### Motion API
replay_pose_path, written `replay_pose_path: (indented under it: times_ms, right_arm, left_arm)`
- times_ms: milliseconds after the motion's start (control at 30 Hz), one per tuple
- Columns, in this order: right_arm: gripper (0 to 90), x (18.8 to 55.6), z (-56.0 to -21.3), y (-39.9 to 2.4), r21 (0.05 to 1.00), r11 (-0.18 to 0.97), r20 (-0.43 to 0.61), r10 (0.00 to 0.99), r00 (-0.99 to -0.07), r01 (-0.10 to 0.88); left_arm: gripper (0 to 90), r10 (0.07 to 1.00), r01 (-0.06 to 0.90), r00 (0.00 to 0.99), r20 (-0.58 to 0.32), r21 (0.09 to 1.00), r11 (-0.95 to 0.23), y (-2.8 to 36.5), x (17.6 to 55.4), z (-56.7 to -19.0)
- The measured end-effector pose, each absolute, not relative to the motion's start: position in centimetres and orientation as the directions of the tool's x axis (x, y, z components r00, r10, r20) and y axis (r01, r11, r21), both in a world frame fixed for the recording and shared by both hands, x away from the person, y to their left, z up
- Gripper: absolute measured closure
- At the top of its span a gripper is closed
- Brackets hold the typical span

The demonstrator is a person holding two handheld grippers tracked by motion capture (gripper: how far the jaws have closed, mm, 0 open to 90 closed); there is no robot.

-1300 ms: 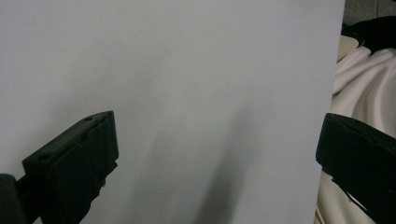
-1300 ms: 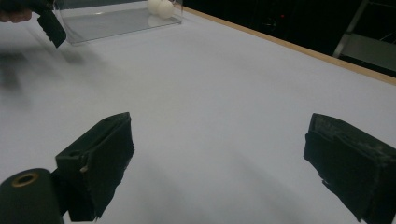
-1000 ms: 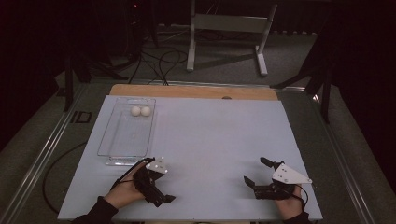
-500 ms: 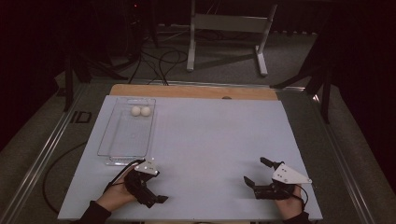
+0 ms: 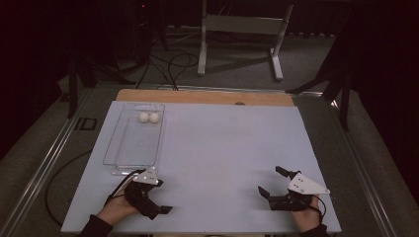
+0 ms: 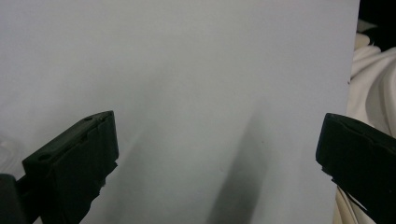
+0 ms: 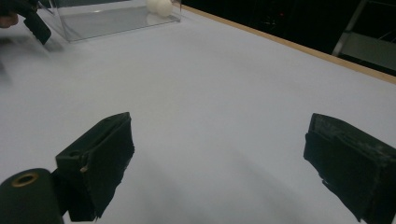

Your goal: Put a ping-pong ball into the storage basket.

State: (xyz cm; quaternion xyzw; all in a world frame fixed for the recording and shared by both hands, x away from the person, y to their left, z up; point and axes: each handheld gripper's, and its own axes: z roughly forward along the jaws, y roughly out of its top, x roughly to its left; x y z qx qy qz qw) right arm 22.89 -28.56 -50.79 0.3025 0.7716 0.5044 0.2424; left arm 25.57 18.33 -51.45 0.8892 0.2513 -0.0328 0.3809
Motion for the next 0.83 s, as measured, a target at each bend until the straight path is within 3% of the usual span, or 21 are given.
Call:
replay_pose_path:
  times_ms: [833]
  right_arm:
    - [8.5,22.92,-50.82,-28.56,0.925,0.308,-0.068,0.709,-0.702,0.221]
  left_arm:
    - [0.4,0.421,0.464,0.872,-0.249,0.690,-0.555,18.49,25.48,-51.77]
